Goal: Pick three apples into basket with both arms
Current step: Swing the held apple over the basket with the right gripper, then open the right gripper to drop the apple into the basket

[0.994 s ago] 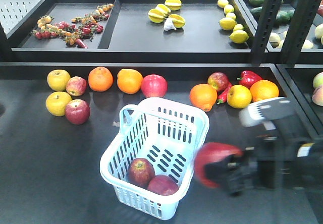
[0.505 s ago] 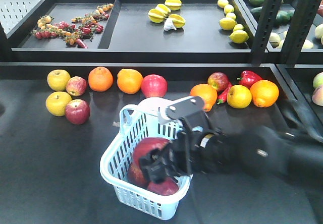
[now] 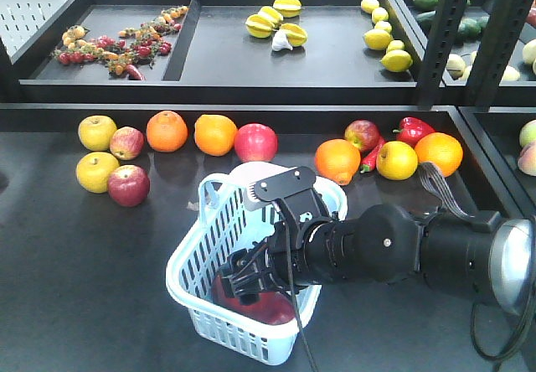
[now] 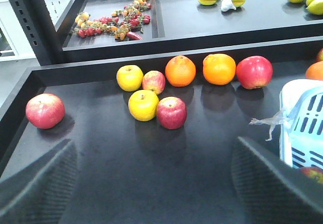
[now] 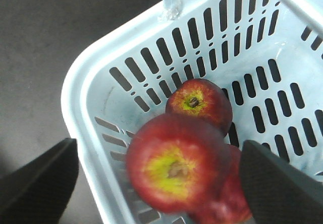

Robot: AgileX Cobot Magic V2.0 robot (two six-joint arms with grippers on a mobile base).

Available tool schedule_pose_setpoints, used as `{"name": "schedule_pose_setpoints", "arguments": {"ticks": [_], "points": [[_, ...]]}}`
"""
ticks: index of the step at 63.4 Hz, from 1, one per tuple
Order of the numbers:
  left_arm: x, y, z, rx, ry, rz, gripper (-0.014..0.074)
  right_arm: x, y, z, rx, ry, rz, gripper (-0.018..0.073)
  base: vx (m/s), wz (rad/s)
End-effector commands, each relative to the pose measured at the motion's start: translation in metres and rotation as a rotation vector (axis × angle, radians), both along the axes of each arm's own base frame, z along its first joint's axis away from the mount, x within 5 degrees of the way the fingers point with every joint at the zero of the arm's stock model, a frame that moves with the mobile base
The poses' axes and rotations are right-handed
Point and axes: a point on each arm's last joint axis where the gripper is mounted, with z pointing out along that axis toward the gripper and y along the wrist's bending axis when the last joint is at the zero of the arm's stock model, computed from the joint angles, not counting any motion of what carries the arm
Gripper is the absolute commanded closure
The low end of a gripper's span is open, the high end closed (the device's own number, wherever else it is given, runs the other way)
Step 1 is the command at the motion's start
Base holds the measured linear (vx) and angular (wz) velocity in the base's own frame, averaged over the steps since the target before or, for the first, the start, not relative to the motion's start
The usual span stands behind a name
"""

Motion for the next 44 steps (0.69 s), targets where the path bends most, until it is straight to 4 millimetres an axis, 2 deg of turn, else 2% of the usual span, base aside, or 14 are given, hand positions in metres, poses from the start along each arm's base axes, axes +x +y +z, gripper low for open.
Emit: {"name": "schedule_pose_setpoints", "arguments": {"ticks": [1, 16, 30, 37, 44], "points": [[0.001, -0.001, 0.013, -0.009, -0.081, -0.013, 0.0007, 0.005, 0.001, 0.024, 0.05, -0.09, -0.015, -0.0095, 0.0, 0.0], [0.001, -0.001, 0.013, -0.009, -0.081, -0.013, 0.0007, 0.001, 0.001, 0.025, 0.047, -0.061, 0.008, -0.0092, 0.0, 0.0], [0.001, -0.001, 0.013, -0.009, -0.081, -0.013, 0.0007, -0.02, -0.006, 0.049, 0.06, -0.023, 0.093, -0.0072, 0.0, 0.0], [0.001, -0.001, 0.013, -0.009, -0.081, -0.013, 0.0007, -0.028, -0.017, 0.066, 0.055, -0.03, 0.098, -0.0058, 0.0, 0.0], [0.001, -0.001, 0.013, -0.009, -0.081, -0.013, 0.0007, -0.028, -0.041, 0.077, -0.001, -0.028, 0.045, -0.0043, 0.0, 0.0]]}}
